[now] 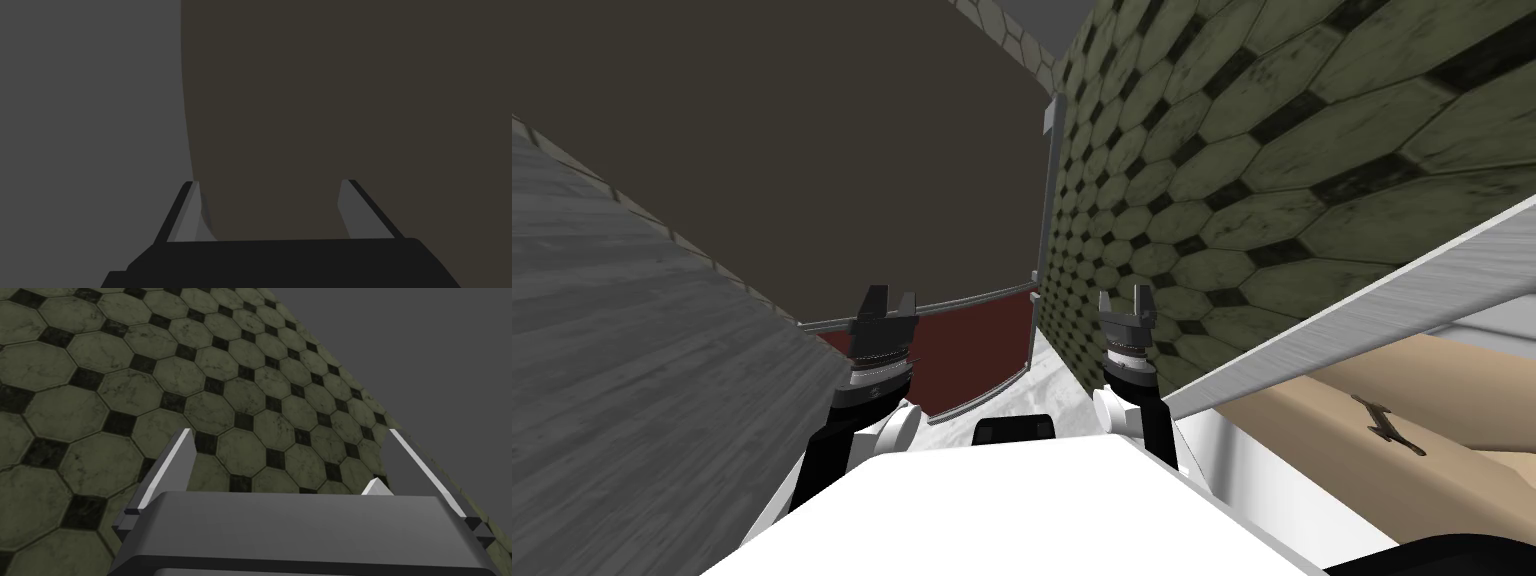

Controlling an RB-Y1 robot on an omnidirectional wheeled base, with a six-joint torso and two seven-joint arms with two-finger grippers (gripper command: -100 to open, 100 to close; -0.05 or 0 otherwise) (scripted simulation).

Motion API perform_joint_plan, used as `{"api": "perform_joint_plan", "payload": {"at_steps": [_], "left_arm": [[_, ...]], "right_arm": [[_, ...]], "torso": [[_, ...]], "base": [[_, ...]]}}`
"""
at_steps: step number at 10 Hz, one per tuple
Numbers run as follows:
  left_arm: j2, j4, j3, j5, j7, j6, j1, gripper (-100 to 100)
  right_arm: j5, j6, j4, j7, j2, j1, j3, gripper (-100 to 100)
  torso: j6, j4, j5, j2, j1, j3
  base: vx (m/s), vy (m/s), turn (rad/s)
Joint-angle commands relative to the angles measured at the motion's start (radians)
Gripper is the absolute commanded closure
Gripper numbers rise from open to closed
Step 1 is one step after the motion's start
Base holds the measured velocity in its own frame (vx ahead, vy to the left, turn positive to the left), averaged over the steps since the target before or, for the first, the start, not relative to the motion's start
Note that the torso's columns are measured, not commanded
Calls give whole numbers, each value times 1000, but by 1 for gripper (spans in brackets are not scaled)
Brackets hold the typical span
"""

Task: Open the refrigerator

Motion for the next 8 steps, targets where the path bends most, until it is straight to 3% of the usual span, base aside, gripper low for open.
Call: {"api": "perform_joint_plan", "payload": {"at_steps": [1, 8], "left_arm": [[0, 0, 0, 0, 0, 0, 0, 0], [0, 0, 0, 0, 0, 0, 0, 0]], "right_arm": [[0, 0, 0, 0, 0, 0, 0, 0], [0, 0, 0, 0, 0, 0, 0, 0]], "torso": [[0, 41, 0, 41, 0, -82], [0, 544, 0, 544, 0, -1087]], "base": [[0, 0, 0], [0, 0, 0]]}}
